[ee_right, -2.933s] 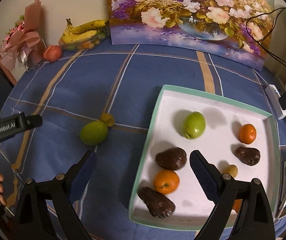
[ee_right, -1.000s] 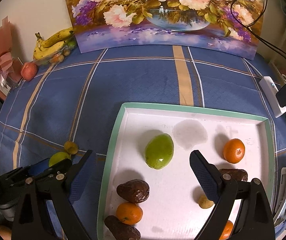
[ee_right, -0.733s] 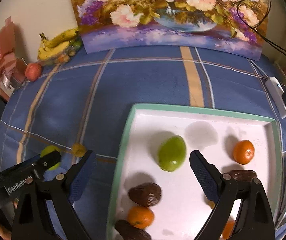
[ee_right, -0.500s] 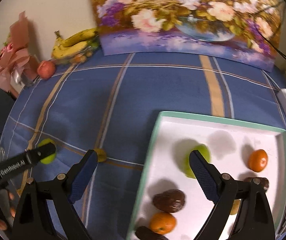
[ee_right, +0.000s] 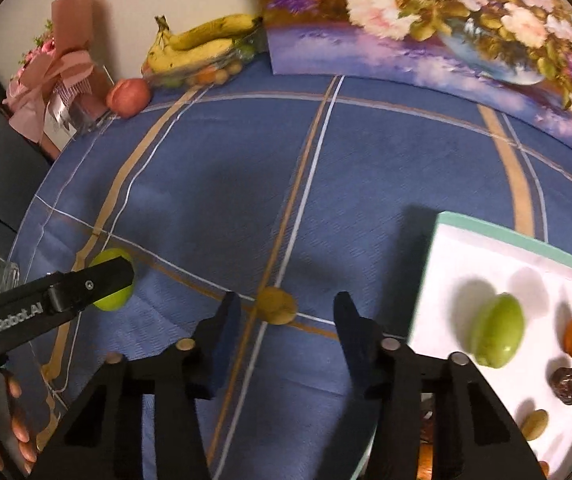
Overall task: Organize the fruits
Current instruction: 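Close the left tool on the green mango while the right tool grasps the small yellow fruit, then carry the green mango and the yellow fruit over the white tray with both tools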
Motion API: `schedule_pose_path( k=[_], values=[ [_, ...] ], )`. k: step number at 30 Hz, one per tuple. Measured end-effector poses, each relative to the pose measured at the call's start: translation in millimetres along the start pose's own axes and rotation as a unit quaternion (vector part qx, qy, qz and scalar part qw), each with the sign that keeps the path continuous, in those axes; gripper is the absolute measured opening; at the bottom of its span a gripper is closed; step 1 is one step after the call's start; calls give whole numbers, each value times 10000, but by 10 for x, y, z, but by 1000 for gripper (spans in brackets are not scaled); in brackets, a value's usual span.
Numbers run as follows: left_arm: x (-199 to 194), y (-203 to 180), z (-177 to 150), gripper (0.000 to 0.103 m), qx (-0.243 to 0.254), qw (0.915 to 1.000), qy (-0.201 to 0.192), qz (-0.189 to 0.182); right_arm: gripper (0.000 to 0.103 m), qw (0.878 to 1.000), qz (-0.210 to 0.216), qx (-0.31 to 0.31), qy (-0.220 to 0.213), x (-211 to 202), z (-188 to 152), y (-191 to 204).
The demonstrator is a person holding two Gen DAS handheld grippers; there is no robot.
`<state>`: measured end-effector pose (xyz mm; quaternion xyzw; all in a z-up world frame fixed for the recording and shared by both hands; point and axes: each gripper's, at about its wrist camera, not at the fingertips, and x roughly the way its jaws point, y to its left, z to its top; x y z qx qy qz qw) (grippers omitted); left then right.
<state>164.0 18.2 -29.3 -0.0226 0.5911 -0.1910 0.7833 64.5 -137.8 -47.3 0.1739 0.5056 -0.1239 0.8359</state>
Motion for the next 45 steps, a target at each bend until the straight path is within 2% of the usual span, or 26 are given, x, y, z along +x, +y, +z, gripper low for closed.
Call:
schedule_pose_path(
  k=[2,10,21,31,36,40,45],
  values=[
    [12,12,3,54,-3,10000,13,1,40,10000,12,4,51,65,2,20],
    [33,37,5,54,-17,10000,29,-1,27,9998,16,62,192,230,8,26],
    [-148,-192,-60,54,243,9995,-132,-124,27,10000,-3,-17,-68,-31,-19,36],
    [-279,-496,-178,54,476,9978,-166,-422,27,9995,-124,233,-186,-398,-207,-226],
    [-269,-686,-274,54,673,9967,-124,-442,27,9990,-180,349,-196,-481,-235,-345],
    [-227,-916,-399,54,935,9941,-30,-549,27,9981,-277,519,-194,-543,-253,-503],
    [-158,-1262,-578,54,1314,9884,141,-748,27,9927,-584,1042,-148,-657,-320,-940]
  ],
)
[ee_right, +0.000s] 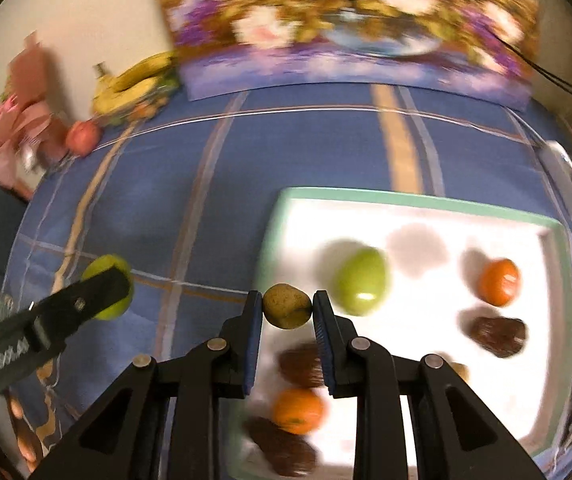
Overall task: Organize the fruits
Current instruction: 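Carry the green mango and the yellow fruit over the white tray with both tools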
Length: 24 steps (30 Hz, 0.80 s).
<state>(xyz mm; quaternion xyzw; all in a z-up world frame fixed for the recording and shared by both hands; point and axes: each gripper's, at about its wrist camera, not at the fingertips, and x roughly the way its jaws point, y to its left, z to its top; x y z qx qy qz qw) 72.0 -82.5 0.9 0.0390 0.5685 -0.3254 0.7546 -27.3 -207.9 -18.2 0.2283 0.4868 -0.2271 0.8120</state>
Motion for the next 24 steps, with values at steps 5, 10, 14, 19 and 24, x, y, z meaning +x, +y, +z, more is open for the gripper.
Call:
schedule_pose_path(
  k=[5,10,14,19,24],
  values=[
    [75,-338,-72,54,357,9993,29,-55,27,9989,-167,436,-62,-112,3,-457],
    [148,-532,-114,54,562,9983,78,-108,27,9968,-280,731,-141,-217,-21,-804],
    [179,-642,-153,54,665,9976,85,-173,27,9956,-326,853,-198,-288,-41,-980],
    [224,-692,-183,54,739,9971,125,-154,27,9954,-302,883,-234,-335,-70,-1060],
    [249,-705,-186,54,778,9968,126,-117,27,9956,-252,869,-239,-331,-77,-1058]
  ],
)
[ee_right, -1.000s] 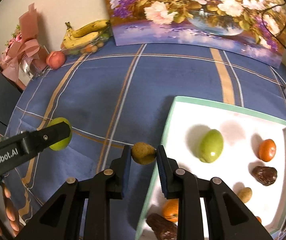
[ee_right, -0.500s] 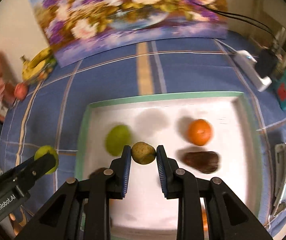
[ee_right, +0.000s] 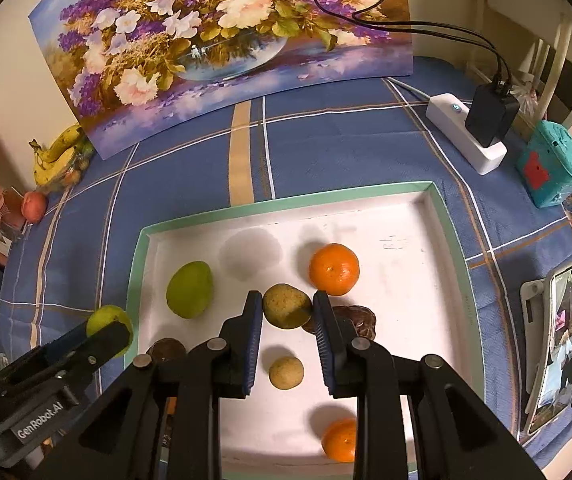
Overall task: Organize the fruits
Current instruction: 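Carry the green mango and the yellow fruit over the white tray with both tools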
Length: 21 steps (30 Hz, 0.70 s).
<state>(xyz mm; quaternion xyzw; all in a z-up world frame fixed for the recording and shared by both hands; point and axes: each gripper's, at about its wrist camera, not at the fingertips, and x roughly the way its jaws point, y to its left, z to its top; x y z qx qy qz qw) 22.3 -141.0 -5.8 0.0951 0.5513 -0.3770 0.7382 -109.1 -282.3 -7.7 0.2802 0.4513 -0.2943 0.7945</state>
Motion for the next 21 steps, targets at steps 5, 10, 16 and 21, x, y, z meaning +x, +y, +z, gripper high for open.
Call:
schedule_pose_path(
  k=[5,10,16,21],
  values=[
    [15,-2,-1,54,4,10000,-20,-3,27,10000,29,-43,4,8,4,19],
    [37,4,-2,54,2,10000,-34,-15,27,10000,27,-89,31,20,5,32],
    [57,4,-2,54,21,10000,-54,3,27,9999,26,-134,84,52,6,51],
    [151,1,-25,54,41,9999,-34,101,27,9996,21,-211,188,119,-16,94]
  ],
)
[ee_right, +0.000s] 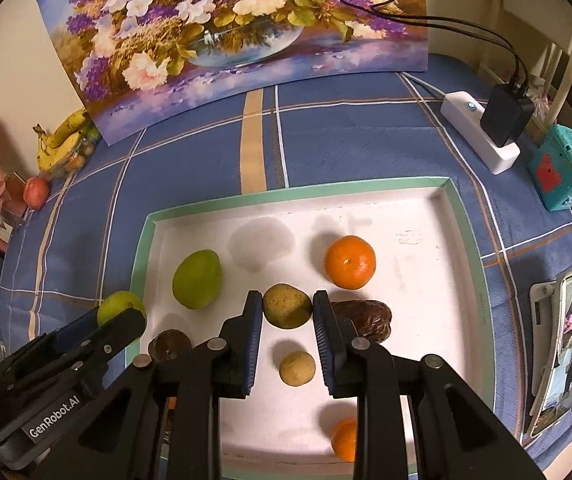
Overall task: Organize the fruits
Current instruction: 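Carry the green mango and the yellow fruit over the white tray with both tools, then lower the mango and open the left tool while the right tool releases the yellow fruit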
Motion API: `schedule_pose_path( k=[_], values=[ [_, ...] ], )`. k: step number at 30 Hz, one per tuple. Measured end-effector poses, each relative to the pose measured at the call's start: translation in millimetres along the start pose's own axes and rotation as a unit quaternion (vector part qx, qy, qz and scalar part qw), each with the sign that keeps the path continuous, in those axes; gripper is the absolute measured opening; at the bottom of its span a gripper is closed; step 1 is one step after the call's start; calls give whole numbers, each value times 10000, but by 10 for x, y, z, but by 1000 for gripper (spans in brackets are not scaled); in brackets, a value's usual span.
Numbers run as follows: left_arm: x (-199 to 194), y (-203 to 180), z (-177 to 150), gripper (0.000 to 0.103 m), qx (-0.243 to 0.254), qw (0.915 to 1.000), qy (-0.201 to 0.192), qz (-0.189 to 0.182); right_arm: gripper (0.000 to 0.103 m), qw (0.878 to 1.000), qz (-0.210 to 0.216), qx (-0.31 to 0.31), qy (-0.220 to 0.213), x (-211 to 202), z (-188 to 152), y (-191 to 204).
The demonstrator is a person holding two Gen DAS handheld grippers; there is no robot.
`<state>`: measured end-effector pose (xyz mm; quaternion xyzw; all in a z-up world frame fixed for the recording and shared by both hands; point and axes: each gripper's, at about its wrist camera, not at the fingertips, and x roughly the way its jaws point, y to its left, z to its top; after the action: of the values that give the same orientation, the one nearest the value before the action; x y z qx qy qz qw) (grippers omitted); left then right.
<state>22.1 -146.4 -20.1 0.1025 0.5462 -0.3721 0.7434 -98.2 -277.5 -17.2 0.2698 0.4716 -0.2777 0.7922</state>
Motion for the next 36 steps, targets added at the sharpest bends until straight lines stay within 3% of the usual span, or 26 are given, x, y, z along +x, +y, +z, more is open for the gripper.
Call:
schedule_pose_path(
  k=[12,29,36],
  values=[
    [128,11,-39,55,13,9999,89,97,27,9975,-189,-273,630,490,-111,141],
    [-80,64,39,56,-41,10000,79,-39,30,9976,-201,-445,488,354,-73,200],
    [-185,145,65,56,-45,9998,43,181,30,9982,-225,-505,223,140,-55,235]
  ],
)
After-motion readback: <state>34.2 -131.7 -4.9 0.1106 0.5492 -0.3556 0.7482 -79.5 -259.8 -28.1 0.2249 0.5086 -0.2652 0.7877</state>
